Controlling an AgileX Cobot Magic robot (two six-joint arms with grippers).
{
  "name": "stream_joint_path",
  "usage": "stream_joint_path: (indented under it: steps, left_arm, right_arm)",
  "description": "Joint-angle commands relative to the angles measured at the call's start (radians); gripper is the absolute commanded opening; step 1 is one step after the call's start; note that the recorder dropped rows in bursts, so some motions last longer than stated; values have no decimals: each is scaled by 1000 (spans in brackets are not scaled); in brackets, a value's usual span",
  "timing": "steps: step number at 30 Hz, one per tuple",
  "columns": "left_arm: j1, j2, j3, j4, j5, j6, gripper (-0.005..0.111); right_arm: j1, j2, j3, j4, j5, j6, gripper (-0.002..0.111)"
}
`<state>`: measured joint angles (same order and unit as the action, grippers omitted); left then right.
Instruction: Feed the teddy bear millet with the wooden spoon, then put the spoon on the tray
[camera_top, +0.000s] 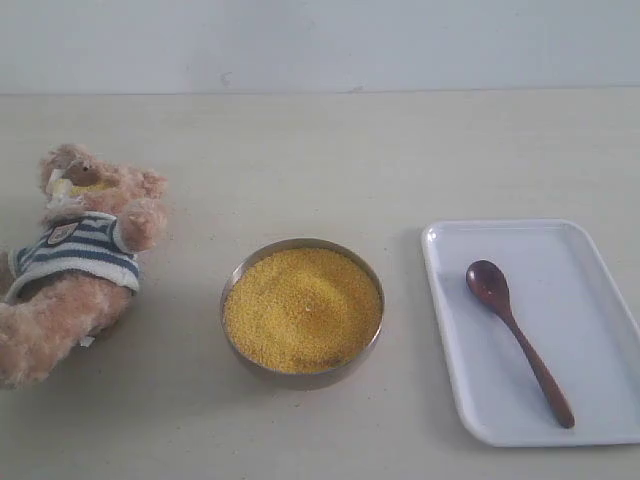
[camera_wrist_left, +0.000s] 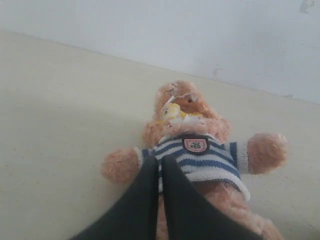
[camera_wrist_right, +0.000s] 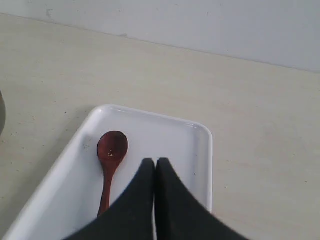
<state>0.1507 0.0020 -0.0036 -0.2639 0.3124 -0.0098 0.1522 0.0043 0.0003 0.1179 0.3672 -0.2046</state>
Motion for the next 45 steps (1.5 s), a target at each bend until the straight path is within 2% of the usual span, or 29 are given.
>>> stream_joint_path:
  steps: [1, 9, 12, 14, 16, 17, 19, 21, 24, 27, 28, 30, 32, 35, 38, 40, 42, 43, 44, 45]
  left_arm:
    - [-4, -2, 4, 1, 1, 4, 4]
    - [-4, -2, 4, 9, -29, 10, 4]
    - [-4, -2, 4, 42, -181, 26, 4]
    - [-4, -2, 4, -18, -290, 26, 4]
    - [-4, -2, 4, -102, -465, 0, 4]
    - [-4, -2, 4, -135, -557, -39, 4]
    - [-4, -2, 4, -154, -715, -267, 4]
    - [-4, -2, -35, -83, -751, -416, 4]
    - [-4, 20, -123, 33, -782, -416, 4]
    - [-4, 170, -259, 122, -696, -399, 4]
    - [-4, 234, -315, 180, -626, -386, 4]
    - [-4, 367, -430, 307, -405, -383, 4]
    - [-4, 537, -563, 360, -103, -377, 4]
    - [-4, 771, -720, 348, 227, -250, 4]
    - [-29, 966, -799, 248, 382, -140, 5]
    - [-43, 1081, -809, 152, 445, -50, 10]
    - [-47, 1224, -809, 35, 506, 61, 29]
    - [-47, 1295, -809, -10, 492, 94, 47]
    - [-47, 1327, -809, -33, 475, 113, 58]
    - [-47, 1376, -809, -74, 448, 153, 80]
  right_arm:
    - [-3, -4, 0, 3, -10, -4, 0]
    - [-3, -4, 0, 3, -10, -4, 0]
    - [-3, -4, 0, 3, -10, -4, 0]
    - [-3, -4, 0, 3, -10, -4, 0]
    - [-3, -4, 0, 3, -10, -4, 0]
    - [-3, -4, 0, 3, -10, -4, 0]
    - [-3, -4, 0, 3, -10, -4, 0]
    - [-3, -4, 0, 3, -10, -4, 0]
    - [-3, -4, 0, 3, -10, -4, 0]
    - [-3, -4, 0, 3, -10, -4, 0]
    - [-3, -4, 0, 3, -10, -4, 0]
    - [-3, -4, 0, 3, -10, -4, 0]
    - [-3, -4, 0, 3, -10, -4, 0]
    - [-3, -4, 0, 3, -10, -4, 0]
    - [-3, -4, 0, 3, -10, -4, 0]
    - [-3, -4, 0, 3, -10, -4, 0]
    - [-3, -4, 0, 3, -10, -4, 0]
    - [-3, -4, 0, 3, -10, -4, 0]
    - [-3, -4, 0, 3, -10, -4, 0]
    - [-3, -4, 0, 3, -10, -4, 0]
